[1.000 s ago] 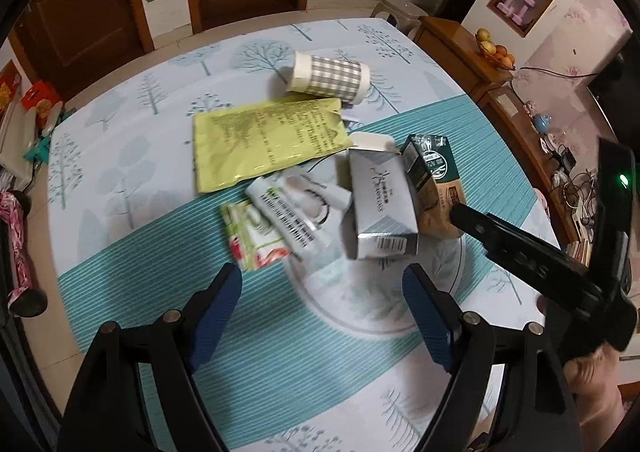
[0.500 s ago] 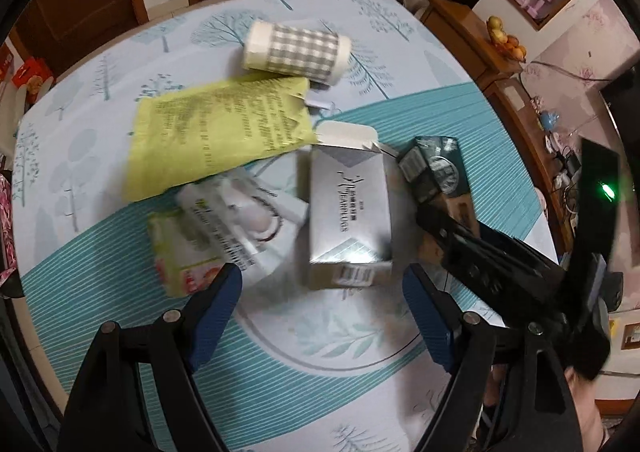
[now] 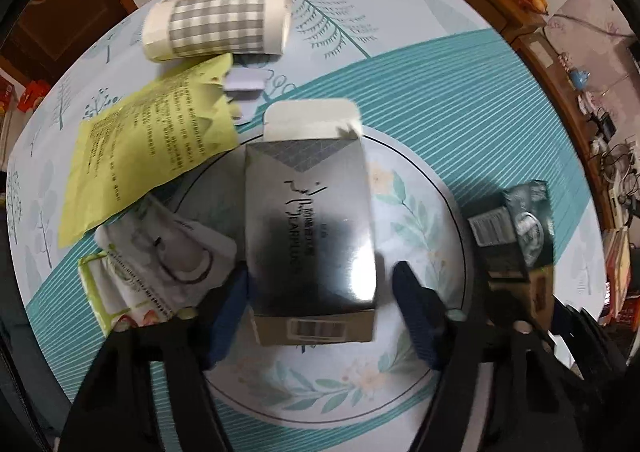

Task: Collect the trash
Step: 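Grasp the grey earplug box with the left tool while the right tool grasps the green drink carton, then carry the earplug box and drink carton in both tools over the bin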

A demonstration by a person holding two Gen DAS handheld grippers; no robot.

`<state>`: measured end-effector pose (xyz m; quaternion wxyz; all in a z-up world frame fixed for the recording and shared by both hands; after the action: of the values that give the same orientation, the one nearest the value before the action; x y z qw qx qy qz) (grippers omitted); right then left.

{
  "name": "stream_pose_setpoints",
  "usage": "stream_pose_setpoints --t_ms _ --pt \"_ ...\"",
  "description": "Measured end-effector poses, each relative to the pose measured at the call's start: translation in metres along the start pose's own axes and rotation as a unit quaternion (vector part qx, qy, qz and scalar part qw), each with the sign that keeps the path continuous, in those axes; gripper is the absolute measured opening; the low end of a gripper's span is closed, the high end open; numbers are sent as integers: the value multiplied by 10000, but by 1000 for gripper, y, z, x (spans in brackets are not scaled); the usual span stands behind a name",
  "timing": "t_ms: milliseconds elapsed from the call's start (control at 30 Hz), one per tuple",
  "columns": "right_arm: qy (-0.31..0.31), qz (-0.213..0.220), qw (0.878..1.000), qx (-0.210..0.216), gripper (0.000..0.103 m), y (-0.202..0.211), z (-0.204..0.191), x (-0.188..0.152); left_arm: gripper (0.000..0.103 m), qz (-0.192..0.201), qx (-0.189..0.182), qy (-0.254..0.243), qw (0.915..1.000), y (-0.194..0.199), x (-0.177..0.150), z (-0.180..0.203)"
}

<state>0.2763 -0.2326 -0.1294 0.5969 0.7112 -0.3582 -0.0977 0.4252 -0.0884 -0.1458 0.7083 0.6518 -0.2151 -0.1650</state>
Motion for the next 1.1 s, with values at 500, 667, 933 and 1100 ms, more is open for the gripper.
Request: stream_pose_setpoints --t_ms 500,667,933,1100 --pt "-160 62 9999 19 43 6 12 -17 59 341 -83 -274 9990 -1 -32 22" --pt "-186 52 9998 65 43 9 11 -27 59 389 -389 -286 9981 8 -66 15" --pt "-225 -12 9996 162 43 20 3 -54 59 499 -800 -311 9951 38 -121 -13" --pt "-386 -44 9990 202 43 32 -3 -75 59 548 -962 -452 9928 53 -142 -20"
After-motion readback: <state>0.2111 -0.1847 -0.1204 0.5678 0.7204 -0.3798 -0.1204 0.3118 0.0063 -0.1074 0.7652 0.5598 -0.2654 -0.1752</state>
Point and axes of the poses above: each gripper's, at about its wrist camera, not at the fingertips, and y roughly against the way its jaws point, z to its right, x to its top, the point moved 4 cm from there along -y, roughly the way its jaws point, and after that the axes turned 3 degrees about -z, right-handed, at the moved point
